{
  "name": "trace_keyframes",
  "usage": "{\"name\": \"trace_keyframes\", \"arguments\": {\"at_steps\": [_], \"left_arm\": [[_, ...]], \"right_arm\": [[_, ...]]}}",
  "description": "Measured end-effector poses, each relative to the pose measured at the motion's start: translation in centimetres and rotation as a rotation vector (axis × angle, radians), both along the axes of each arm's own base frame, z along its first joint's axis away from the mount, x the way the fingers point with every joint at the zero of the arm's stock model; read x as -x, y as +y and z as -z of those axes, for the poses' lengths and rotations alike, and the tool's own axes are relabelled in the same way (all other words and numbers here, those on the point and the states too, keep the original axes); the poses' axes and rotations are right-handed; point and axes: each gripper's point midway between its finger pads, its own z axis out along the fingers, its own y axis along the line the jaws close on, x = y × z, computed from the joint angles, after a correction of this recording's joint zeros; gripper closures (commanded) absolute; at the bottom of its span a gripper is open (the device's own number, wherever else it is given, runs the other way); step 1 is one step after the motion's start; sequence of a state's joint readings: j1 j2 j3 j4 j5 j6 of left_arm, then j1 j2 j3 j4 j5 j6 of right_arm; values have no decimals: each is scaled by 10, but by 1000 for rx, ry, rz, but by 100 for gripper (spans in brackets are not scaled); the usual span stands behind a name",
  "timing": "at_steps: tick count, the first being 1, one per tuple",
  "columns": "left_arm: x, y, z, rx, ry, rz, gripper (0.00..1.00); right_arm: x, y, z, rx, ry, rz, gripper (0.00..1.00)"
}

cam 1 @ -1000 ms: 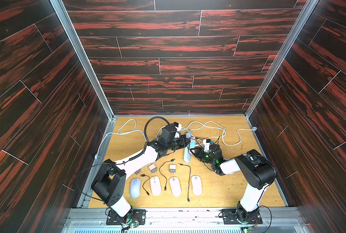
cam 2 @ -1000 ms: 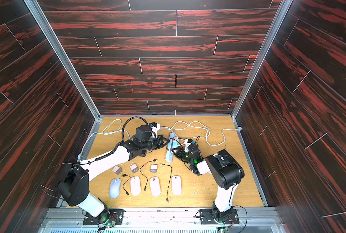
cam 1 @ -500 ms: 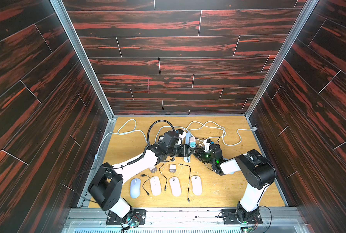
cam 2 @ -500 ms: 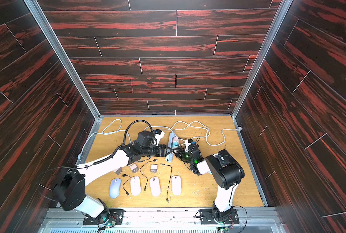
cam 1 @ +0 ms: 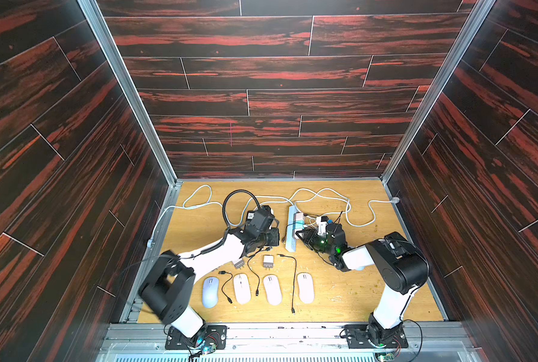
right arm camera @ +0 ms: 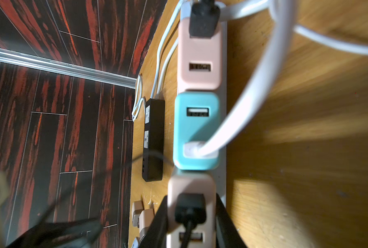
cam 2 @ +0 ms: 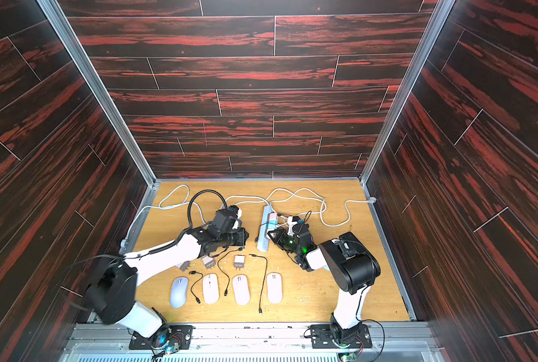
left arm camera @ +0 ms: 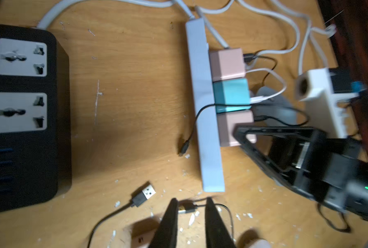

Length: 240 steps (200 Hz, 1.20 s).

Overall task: Unplug the wireless mouse
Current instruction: Remove the plug from the socket.

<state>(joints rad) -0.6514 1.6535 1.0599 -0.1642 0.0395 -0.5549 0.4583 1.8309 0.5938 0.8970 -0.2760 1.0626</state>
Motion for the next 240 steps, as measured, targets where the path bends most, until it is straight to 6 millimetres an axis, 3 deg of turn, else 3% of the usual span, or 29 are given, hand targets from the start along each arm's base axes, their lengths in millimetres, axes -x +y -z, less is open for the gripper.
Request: {"name": "trace_keyframes", "arguments": {"at_steps": [23, 42, 62, 85, 120, 139, 240], "left_arm": [[-5, -3, 23, -31, 43, 5, 93], [-3, -7, 32, -26, 69, 29, 94], [1, -18, 28, 23, 76, 77, 84], [4, -33, 24, 84, 78, 122, 66], [7, -39, 44, 73, 121, 142, 44], [4, -41, 49, 66, 134, 135, 38], [-5, -54, 64, 65, 170, 138, 49]], "right_arm": [[0, 0, 0, -1, 0, -1, 86], [1, 0, 0, 1, 3, -1, 86], [1, 0, 0, 2, 4, -2, 86], [1, 0, 0, 3, 5, -3, 86], [1, 1, 0, 1, 6, -6, 87], [1, 1, 0, 0, 7, -8, 87], [1, 2, -1, -4, 12, -17, 87]]}}
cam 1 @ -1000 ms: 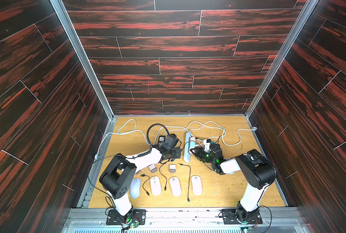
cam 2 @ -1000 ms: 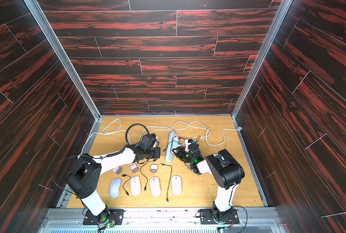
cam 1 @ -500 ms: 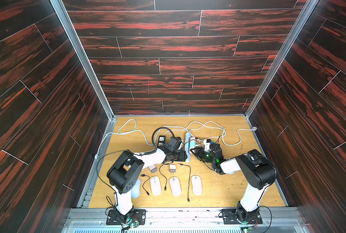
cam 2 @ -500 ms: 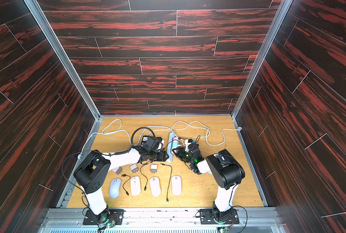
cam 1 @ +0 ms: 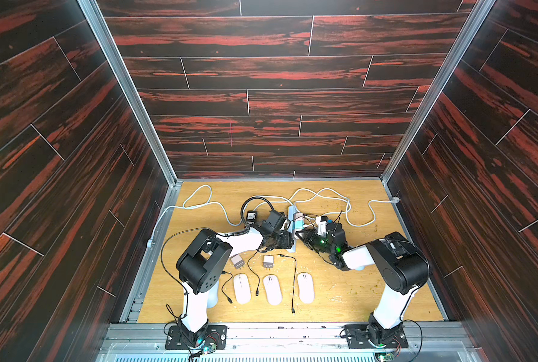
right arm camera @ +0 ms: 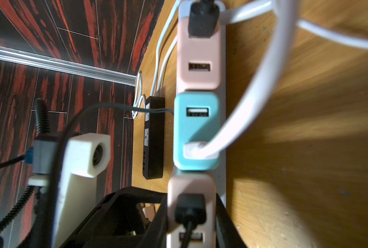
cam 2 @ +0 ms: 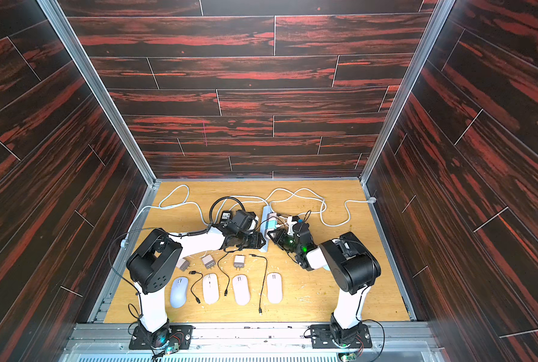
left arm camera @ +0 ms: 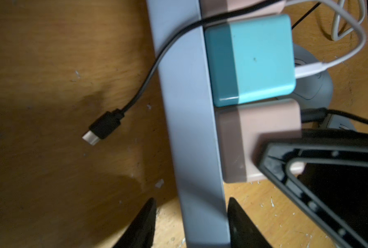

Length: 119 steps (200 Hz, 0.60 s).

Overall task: Unplug the wireless mouse
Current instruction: Remove the plug from the socket.

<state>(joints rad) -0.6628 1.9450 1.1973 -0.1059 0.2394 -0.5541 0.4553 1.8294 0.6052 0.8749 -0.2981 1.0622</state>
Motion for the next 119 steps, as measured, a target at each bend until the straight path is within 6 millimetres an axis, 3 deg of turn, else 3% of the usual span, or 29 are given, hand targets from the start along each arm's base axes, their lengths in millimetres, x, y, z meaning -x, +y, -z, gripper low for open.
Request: {"name": "trace_keyframes", "arguments": {"at_steps": [45, 103, 119], "left_arm": [[7, -5, 4, 25, 27, -9, 61], [7, -6, 5, 63, 58, -64, 100], [7, -6, 6, 70, 60, -74, 100]], "right_arm": [[0, 1, 0, 0, 4, -5, 87], [-1, 1, -1, -1, 6, -5, 88], [-1, 0, 0, 3, 5, -1, 90]]}}
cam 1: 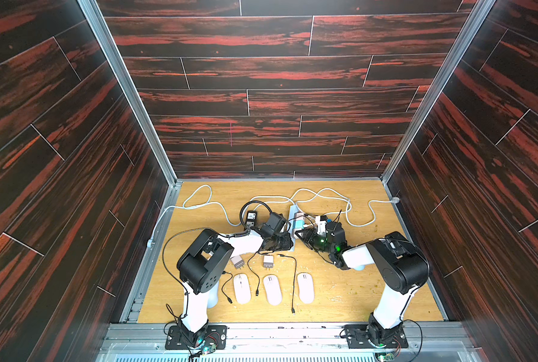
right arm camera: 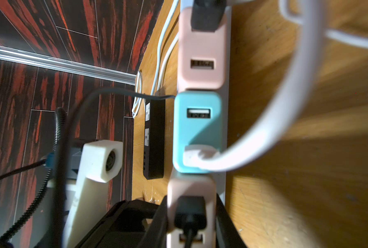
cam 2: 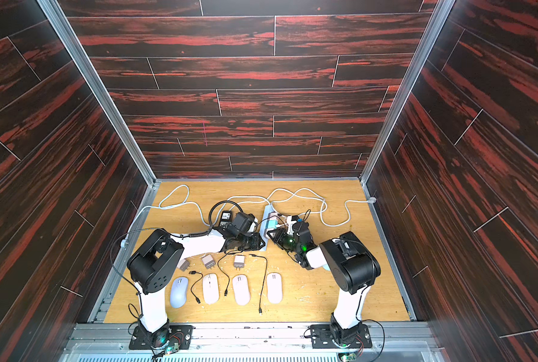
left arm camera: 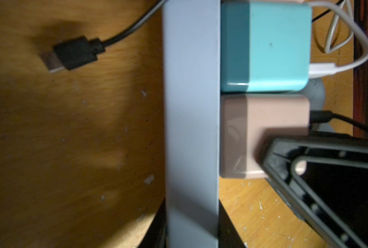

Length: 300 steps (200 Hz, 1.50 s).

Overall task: Unplug the wireless mouse
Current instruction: Remove the plug from the socket.

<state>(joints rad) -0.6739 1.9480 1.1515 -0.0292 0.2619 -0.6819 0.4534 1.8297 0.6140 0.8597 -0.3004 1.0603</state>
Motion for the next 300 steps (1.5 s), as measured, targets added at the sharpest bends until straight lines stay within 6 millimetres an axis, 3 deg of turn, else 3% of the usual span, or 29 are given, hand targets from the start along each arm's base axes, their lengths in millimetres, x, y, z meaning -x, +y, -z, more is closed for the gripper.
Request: {"name": "trace_keyframes", "arguments": {"at_steps": [49, 300], "left_arm": [[1, -4, 1, 52, 11, -23, 100], [13, -16, -2, 113, 40, -14, 100]], "right_arm": [[3, -8, -1, 40, 6, 37, 100], [16, -23, -9, 167, 60, 2, 100]]}}
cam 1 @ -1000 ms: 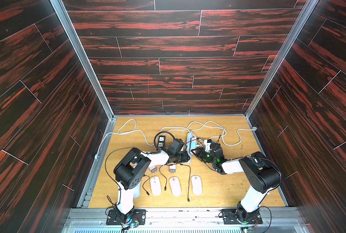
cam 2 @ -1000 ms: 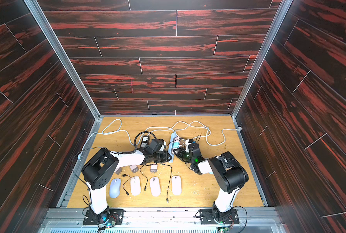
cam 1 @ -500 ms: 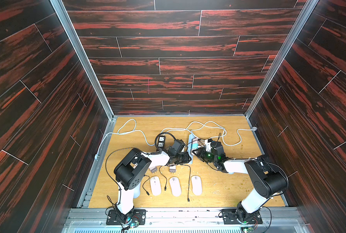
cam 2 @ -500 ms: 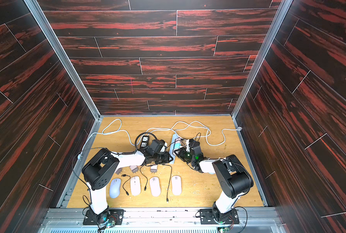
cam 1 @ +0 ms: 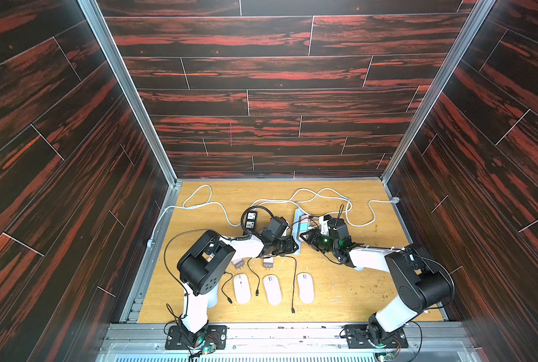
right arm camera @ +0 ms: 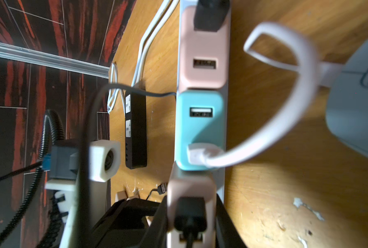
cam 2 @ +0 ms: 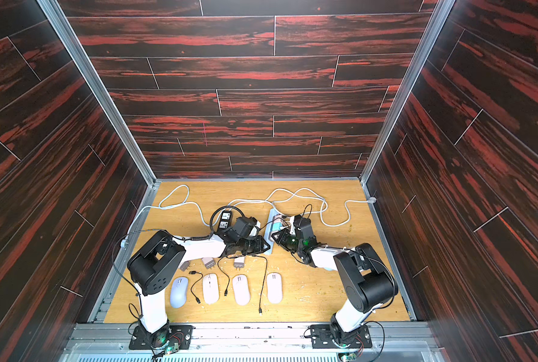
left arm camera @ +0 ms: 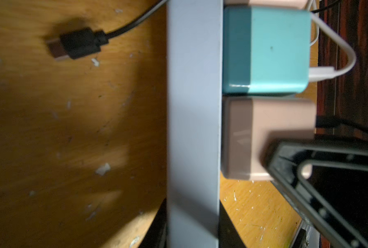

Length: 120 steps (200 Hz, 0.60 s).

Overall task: Unplug the wireless mouse
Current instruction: Remove the plug from the socket.

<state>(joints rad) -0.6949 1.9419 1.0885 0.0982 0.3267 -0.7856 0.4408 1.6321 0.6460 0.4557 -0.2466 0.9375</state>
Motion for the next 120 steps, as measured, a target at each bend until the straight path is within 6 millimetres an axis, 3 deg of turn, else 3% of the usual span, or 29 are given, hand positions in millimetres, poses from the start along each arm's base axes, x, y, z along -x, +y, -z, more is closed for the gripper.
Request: {"name": "trace_keyframes", "arguments": {"at_steps": [18, 35, 66, 116, 120], "left_arm": [[-1, 1, 0, -6, -4, -7, 100], [-12, 15, 4, -29, -5, -60, 100], [-31, 32, 4, -34, -13, -138, 100], [-32, 33, 4, -38, -15, -146, 100], [-32, 32, 3, -37, -16, -146, 96]], "right_arm": [[-1, 1, -5, -22, -17, -19, 100], [-6, -1, -13, -38, -42, -21, 100], [-18, -5, -29, 64, -69, 21, 100], [-8, -3, -61, 77, -166, -52, 100], [-7, -5, -63, 83, -172, -52, 100]]}}
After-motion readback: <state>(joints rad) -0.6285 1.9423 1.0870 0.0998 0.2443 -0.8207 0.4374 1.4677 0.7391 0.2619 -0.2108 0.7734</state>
